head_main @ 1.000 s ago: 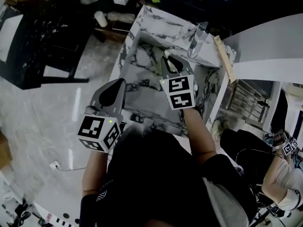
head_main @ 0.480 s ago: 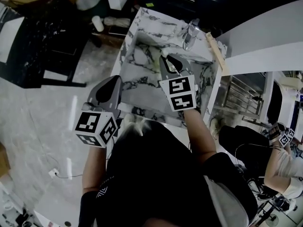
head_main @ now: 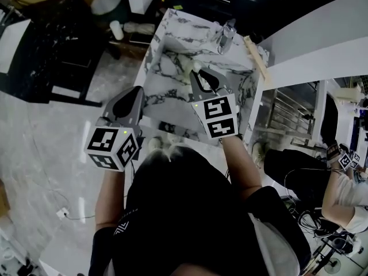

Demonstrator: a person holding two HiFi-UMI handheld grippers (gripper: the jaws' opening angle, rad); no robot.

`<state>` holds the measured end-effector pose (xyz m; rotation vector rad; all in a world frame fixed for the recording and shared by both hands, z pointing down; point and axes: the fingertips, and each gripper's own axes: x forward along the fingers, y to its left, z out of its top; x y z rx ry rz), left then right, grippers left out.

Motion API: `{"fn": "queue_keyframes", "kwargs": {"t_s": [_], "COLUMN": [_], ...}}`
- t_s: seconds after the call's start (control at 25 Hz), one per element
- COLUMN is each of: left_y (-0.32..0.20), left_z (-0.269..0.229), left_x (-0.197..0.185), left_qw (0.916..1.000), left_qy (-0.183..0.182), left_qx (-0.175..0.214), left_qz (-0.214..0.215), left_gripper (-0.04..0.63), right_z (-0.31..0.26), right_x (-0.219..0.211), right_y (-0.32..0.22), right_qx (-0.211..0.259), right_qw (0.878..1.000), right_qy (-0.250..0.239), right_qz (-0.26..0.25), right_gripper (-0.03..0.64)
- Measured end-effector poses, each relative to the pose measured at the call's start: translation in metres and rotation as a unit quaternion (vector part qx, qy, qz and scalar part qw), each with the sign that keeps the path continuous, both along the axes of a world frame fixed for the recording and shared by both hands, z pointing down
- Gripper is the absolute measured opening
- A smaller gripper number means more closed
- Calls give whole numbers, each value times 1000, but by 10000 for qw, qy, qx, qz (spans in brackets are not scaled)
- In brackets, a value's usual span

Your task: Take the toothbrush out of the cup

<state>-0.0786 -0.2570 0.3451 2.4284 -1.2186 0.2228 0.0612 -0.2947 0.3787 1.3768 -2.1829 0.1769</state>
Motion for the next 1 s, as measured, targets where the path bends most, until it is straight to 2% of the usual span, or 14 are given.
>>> {"fn": "queue_keyframes", "kwargs": {"t_s": [1.0], "left_y": [8], "left_z": [4], "left_x": [-8], "left_qw": [9999], "left_qy": [-96], "left_qx": [10], "left_qz": [40], "left_gripper": [15], "right_z": [-23], "right_x": [-4], "right_y": [41], "right_qx": [57], "right_qw": [9995], "right_qy": [-255], "right_qz": [-161], "right_gripper": [44]}}
